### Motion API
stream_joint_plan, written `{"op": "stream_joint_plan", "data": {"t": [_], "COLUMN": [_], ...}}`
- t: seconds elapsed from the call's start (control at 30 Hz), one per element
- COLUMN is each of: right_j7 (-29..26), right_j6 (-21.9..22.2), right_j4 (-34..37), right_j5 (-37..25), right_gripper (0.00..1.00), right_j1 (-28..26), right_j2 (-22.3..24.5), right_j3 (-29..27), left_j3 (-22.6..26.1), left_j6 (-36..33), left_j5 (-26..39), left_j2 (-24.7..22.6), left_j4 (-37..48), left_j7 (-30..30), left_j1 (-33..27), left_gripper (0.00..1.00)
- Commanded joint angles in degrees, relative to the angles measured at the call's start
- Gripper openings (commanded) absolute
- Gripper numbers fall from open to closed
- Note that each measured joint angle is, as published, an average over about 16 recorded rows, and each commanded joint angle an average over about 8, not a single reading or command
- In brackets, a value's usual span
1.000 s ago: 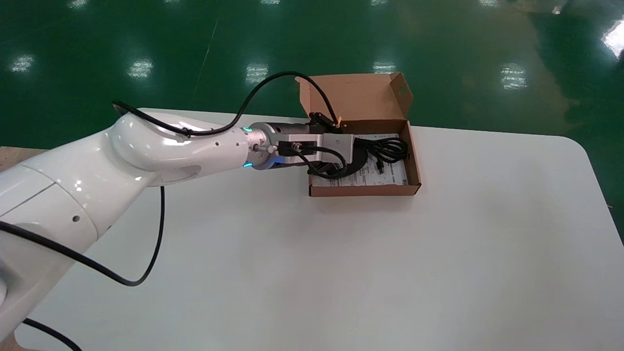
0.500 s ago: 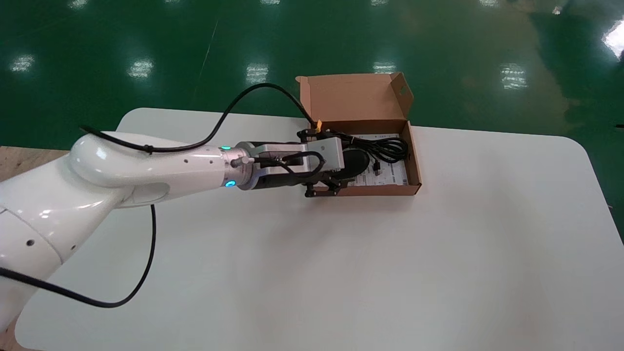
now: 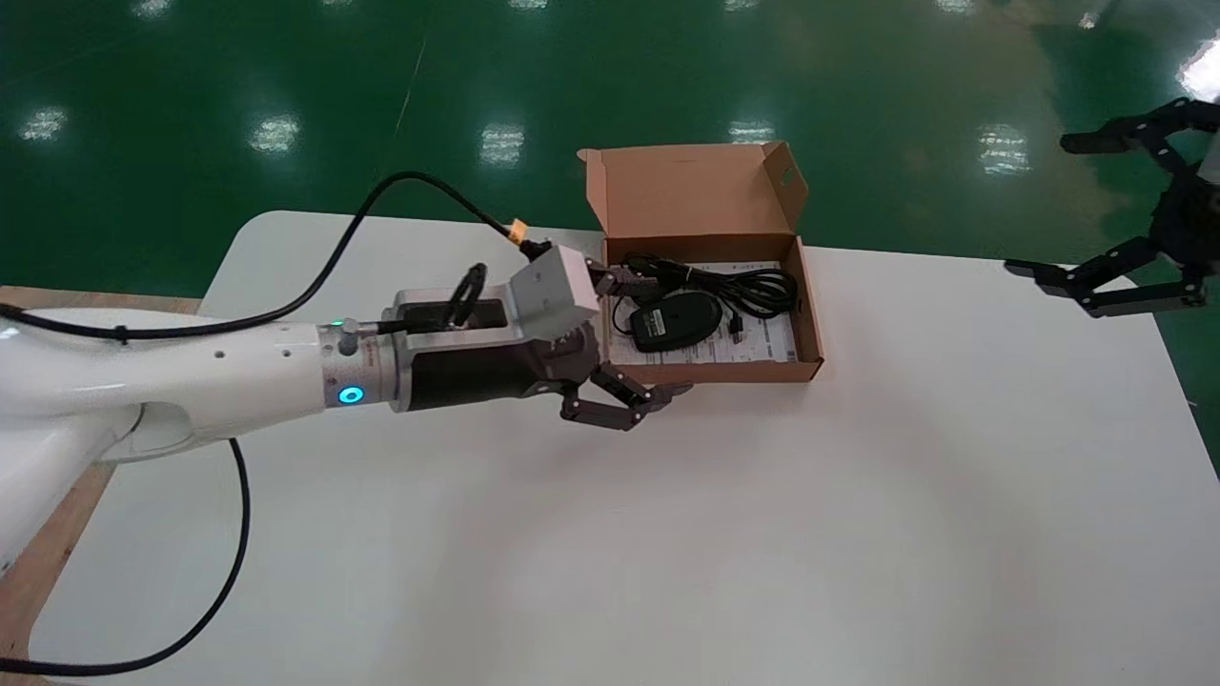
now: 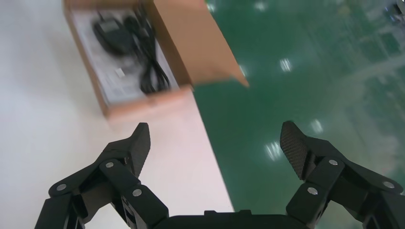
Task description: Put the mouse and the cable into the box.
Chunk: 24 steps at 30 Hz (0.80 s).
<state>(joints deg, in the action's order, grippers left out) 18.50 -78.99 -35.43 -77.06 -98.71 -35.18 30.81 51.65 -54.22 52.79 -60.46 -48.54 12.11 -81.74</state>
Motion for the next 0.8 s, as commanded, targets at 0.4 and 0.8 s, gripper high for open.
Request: {"op": "stream_joint_plan", "data": {"t": [0.4,0.8], "right_j7": [-11.4,-21.9], "right_j6": [-2.6,-5.0], "right_j4": [-14.8,-28.5], "right_j5": [13.7,26.3], "right_gripper": [1.00,1.00], "right_j1": [14.4,27.8], "right_j2": [0.1,0.1], "right_j3": [-5.8,-11.1], "left_j3": [-13.3,-25.6], "left_j6": [-11.7,-22.6], "left_j5": [-4.1,-7.9], "left_j2": [9.5,18.3], "left_j4": [-9.3,-18.0], "left_j7": [-8.5,-16.4], "left_j1": [7.5,14.5], "left_gripper": [1.00,1.00]}}
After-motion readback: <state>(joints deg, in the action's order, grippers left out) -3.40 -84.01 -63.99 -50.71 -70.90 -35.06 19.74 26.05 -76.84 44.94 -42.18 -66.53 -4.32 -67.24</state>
